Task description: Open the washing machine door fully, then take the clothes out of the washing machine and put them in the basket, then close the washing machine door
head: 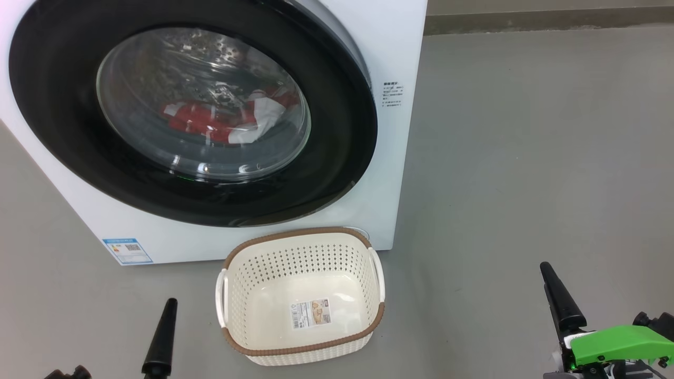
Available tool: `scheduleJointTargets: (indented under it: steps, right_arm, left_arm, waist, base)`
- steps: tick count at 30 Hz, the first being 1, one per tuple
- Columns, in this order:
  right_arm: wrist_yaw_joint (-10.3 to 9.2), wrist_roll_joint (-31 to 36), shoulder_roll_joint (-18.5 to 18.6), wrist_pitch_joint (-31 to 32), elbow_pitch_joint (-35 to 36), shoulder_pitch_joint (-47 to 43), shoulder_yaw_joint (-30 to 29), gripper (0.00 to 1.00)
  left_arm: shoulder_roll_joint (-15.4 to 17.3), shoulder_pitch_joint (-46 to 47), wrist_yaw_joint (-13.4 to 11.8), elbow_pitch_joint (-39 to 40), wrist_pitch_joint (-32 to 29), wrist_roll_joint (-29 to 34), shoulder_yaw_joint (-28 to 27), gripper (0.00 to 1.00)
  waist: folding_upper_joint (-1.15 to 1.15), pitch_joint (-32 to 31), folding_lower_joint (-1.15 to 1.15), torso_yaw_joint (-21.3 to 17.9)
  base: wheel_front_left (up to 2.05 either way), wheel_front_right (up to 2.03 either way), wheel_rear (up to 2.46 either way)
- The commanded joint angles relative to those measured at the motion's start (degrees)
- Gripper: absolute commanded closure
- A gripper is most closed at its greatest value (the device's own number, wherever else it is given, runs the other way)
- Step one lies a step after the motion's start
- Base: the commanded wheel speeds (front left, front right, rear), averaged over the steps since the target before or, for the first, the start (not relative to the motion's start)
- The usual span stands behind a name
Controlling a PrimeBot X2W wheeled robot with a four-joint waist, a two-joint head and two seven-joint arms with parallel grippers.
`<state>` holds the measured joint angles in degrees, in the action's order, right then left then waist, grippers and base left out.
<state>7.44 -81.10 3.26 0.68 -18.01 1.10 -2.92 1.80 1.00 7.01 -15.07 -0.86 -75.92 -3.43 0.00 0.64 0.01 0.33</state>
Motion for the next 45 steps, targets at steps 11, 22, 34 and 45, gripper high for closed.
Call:
scheduleJointTargets:
  steps: [11, 22, 34, 45]
  right_arm:
    - [0.02, 9.4, 1.9, -2.3, 1.6, 0.5, 1.7, 0.0]
    - [0.03, 17.1, 2.4, -3.9, 1.6, 0.0, 2.3, 0.0]
    - [0.03, 24.8, 2.6, -5.8, 1.8, -0.4, 3.0, 0.0]
    - [0.03, 31.7, 3.2, -7.7, 1.5, -0.8, 4.4, 0.0]
  left_arm:
    - [0.7, -0.6, -0.6, 4.2, 2.2, 10.2, 0.0, 0.0]
    - [0.7, -1.5, -1.8, 6.1, 3.8, 19.9, 1.3, 0.0]
    - [0.8, -2.5, -3.4, 7.6, 5.8, 29.4, 1.6, 0.0]
    - [0.8, -3.3, -4.1, 9.0, 7.7, 37.8, 1.8, 0.0]
  waist:
    - [0.0, 0.1, -0.01, 0.1]
    - [0.0, 0.0, -0.01, 0.2]
    - [0.0, -0.2, -0.01, 0.3]
    - [0.0, -0.1, -0.01, 0.4]
  base:
    - [0.0, 0.0, 0.0]
    - [0.0, 0.0, 0.0]
    - [0.0, 0.0, 0.0]
    - [0.0, 0.0, 0.0]
